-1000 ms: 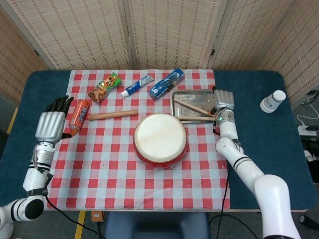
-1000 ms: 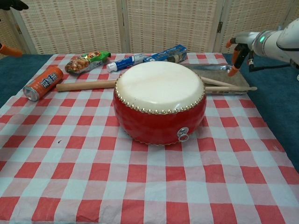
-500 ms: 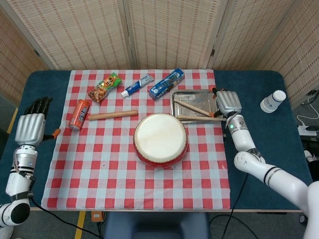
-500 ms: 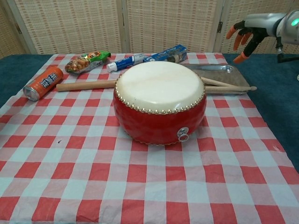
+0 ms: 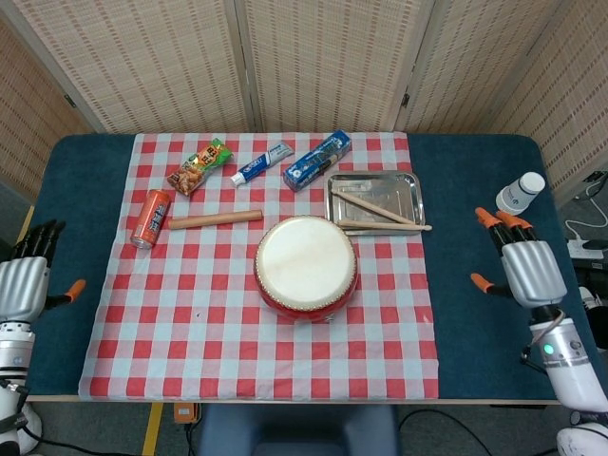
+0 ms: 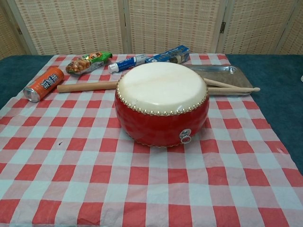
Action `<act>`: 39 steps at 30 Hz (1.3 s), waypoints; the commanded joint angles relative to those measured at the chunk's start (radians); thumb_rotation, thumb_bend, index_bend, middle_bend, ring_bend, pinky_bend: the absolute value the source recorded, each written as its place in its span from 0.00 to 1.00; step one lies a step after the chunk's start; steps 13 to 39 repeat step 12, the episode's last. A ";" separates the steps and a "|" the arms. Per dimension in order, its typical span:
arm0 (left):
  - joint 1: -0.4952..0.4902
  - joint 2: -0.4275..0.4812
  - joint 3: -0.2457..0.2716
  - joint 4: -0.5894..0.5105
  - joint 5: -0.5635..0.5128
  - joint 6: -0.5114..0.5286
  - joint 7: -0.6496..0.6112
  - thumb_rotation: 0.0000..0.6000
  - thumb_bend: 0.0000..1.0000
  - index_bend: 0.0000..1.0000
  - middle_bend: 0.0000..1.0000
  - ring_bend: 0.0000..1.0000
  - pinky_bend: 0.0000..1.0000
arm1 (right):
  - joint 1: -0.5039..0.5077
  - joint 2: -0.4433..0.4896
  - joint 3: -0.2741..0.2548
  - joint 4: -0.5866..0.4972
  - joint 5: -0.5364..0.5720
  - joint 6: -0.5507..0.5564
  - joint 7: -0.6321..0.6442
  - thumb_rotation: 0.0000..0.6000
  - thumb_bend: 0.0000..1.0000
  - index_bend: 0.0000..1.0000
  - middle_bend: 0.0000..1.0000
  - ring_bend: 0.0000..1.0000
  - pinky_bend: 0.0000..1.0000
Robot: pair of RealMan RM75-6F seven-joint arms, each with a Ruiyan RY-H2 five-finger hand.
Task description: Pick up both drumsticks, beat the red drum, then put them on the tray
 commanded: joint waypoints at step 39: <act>0.184 -0.103 0.091 0.021 0.164 0.234 0.063 1.00 0.25 0.00 0.00 0.00 0.15 | -0.236 -0.017 -0.133 -0.010 -0.130 0.277 0.090 1.00 0.13 0.04 0.17 0.02 0.09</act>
